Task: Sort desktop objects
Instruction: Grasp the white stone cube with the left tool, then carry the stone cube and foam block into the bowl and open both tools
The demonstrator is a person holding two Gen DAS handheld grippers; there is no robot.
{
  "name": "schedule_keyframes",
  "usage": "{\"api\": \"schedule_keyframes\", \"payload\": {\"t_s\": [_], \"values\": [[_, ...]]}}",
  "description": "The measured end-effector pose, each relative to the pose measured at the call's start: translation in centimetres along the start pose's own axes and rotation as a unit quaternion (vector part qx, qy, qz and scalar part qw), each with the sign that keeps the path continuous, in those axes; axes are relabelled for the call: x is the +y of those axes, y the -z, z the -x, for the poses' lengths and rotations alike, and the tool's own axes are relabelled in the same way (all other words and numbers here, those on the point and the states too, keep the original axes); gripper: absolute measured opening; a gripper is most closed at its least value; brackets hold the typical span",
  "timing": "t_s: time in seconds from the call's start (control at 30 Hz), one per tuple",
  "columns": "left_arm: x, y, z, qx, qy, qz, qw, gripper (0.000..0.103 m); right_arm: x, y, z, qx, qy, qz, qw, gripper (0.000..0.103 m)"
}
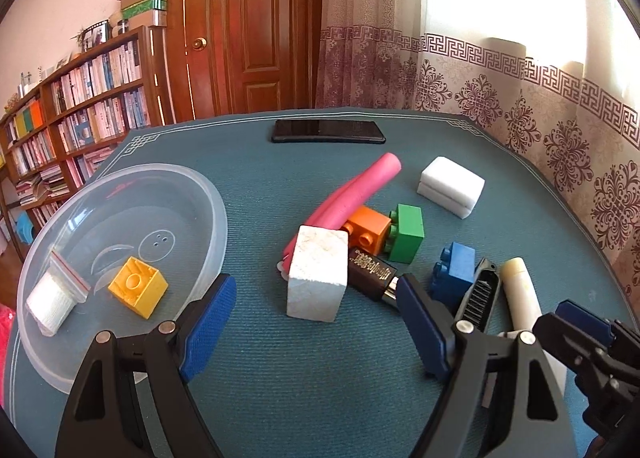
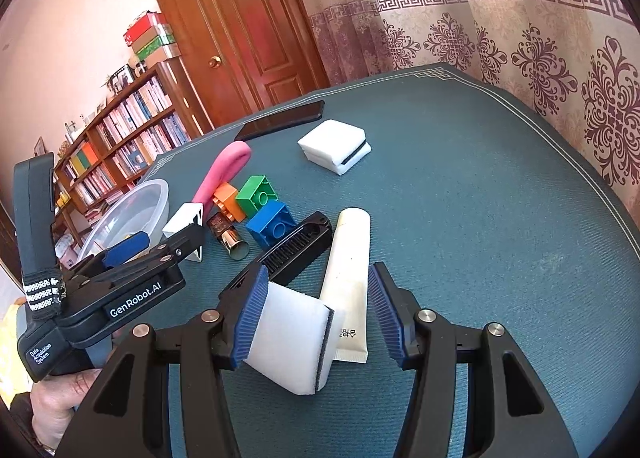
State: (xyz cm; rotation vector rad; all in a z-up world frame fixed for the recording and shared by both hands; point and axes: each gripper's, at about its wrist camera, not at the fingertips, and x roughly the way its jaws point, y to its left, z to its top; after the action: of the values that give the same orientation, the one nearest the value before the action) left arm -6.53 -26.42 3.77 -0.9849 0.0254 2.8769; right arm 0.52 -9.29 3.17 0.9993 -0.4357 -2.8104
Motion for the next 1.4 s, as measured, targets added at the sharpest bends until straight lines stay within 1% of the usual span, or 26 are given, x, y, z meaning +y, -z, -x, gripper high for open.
{"api": "schedule_keyframes", "payload": {"t_s": [0.03,0.1,0.2,0.27,0.33,0.37,0.43,0.47,0.6,0.93,1.07,1.2,1.23,1.27,1.33,1.4], "values": [[-0.1,-0.1,-0.2,0.002,0.004,0.0,1.0,0.083,0.0,0.0,0.0,0.0,0.0,0.0,1.0,0.056],[0.0,-0.3,-0.7,0.012,0.015,0.004,0.9998,0.071,0.0,0.0,0.0,0.0,0.0,0.001,1.0,0.056],[0.2,-0.4,-1.7,0.032,0.028,0.015,0.999,0.058,0.1,0.0,0.0,-0.001,0.0,0.002,1.0,0.056],[0.4,-0.4,-2.1,0.042,0.037,0.02,0.9982,0.057,0.1,0.0,0.0,0.0,0.0,0.002,1.0,0.056],[0.4,-0.5,-2.2,0.042,0.043,0.022,0.998,0.056,0.1,0.1,-0.1,0.001,0.0,0.002,1.0,0.056],[0.3,-0.5,-2.2,0.042,0.044,0.021,0.9979,0.054,0.2,0.1,-0.1,0.001,0.0,0.003,1.0,0.056],[0.1,-0.5,-2.2,0.04,0.047,0.018,0.9979,0.045,0.3,0.1,-0.1,0.001,-0.001,0.005,1.0,0.056],[0.0,-0.5,-2.2,0.039,0.049,0.016,0.9979,0.037,0.3,0.1,-0.1,0.0,-0.001,0.007,1.0,0.056],[-0.1,-0.4,-1.7,0.03,0.053,0.013,0.9981,0.037,0.7,0.3,0.0,-0.001,-0.003,0.016,1.0,0.056],[-0.3,-0.3,0.5,-0.003,0.04,-0.006,0.9992,0.037,1.6,1.6,0.5,0.006,-0.007,0.036,0.999,0.056],[0.0,-0.6,1.4,-0.019,0.035,-0.001,0.9992,0.037,2.1,1.8,0.4,0.009,-0.004,0.051,0.999,0.056],[0.4,-0.7,1.9,-0.027,0.031,0.008,0.9991,0.037,2.0,1.8,0.0,0.019,-0.003,0.048,0.999,0.056],[0.5,-0.7,1.9,-0.027,0.031,0.009,0.9991,0.037,2.0,1.8,-0.1,0.02,-0.002,0.048,0.999,0.057],[0.6,-0.7,2.0,-0.027,0.031,0.011,0.9991,0.037,2.1,1.9,-0.1,0.021,-0.002,0.05,0.999,0.066],[0.6,-0.7,2.0,-0.028,0.031,0.011,0.9991,0.037,2.4,2.0,-0.3,0.025,-0.002,0.056,0.998,0.075],[0.6,-0.7,2.1,-0.029,0.032,0.011,0.999,0.037,2.7,2.0,-0.3,0.025,0.001,0.064,0.998,0.075]]}}
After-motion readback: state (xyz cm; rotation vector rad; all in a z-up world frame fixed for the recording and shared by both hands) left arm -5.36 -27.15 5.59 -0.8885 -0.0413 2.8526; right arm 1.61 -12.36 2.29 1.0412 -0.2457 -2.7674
